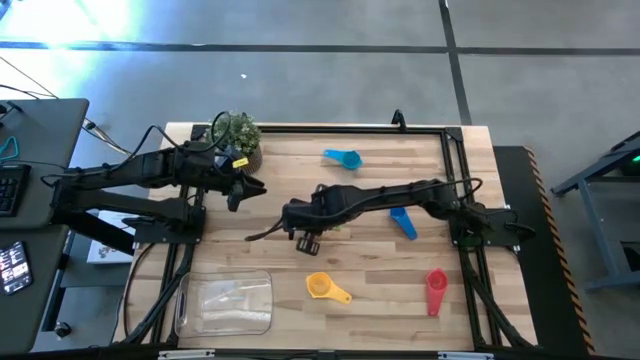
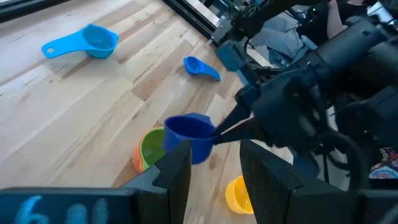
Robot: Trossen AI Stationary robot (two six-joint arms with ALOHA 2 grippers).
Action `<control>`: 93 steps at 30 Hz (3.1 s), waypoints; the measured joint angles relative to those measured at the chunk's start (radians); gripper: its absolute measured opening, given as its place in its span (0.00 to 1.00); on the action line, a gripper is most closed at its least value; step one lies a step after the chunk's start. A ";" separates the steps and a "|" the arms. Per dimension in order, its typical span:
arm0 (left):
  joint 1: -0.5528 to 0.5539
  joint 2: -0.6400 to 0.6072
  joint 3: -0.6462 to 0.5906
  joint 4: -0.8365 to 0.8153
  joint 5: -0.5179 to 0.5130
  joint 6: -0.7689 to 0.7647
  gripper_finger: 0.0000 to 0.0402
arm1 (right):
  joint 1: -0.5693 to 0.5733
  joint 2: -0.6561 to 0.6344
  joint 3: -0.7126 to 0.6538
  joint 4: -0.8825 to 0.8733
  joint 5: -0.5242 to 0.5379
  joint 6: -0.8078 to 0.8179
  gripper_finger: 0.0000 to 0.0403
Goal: Nest measuring cups in basket
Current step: Stack the dark blue measuring cup on the green measuring cup, then stack the yellow measuring cup on the blue measuring cup
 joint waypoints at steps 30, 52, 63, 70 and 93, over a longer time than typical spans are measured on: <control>0.000 0.001 0.000 -0.007 -0.002 0.001 0.32 | -0.024 0.098 0.000 -0.058 0.006 0.000 0.10; 0.000 0.001 0.000 -0.012 0.001 0.018 0.32 | -0.067 0.038 0.033 -0.023 -0.079 0.108 0.24; 0.000 0.001 0.000 -0.039 0.000 0.018 0.32 | -0.102 0.082 0.032 -0.052 -0.089 0.101 0.24; 0.000 0.001 0.000 -0.048 0.000 0.018 0.32 | -0.093 0.111 0.027 -0.053 -0.117 0.105 0.24; 0.000 0.001 0.000 -0.056 -0.003 0.020 0.32 | -0.090 0.046 -0.024 -0.030 -0.109 0.216 0.24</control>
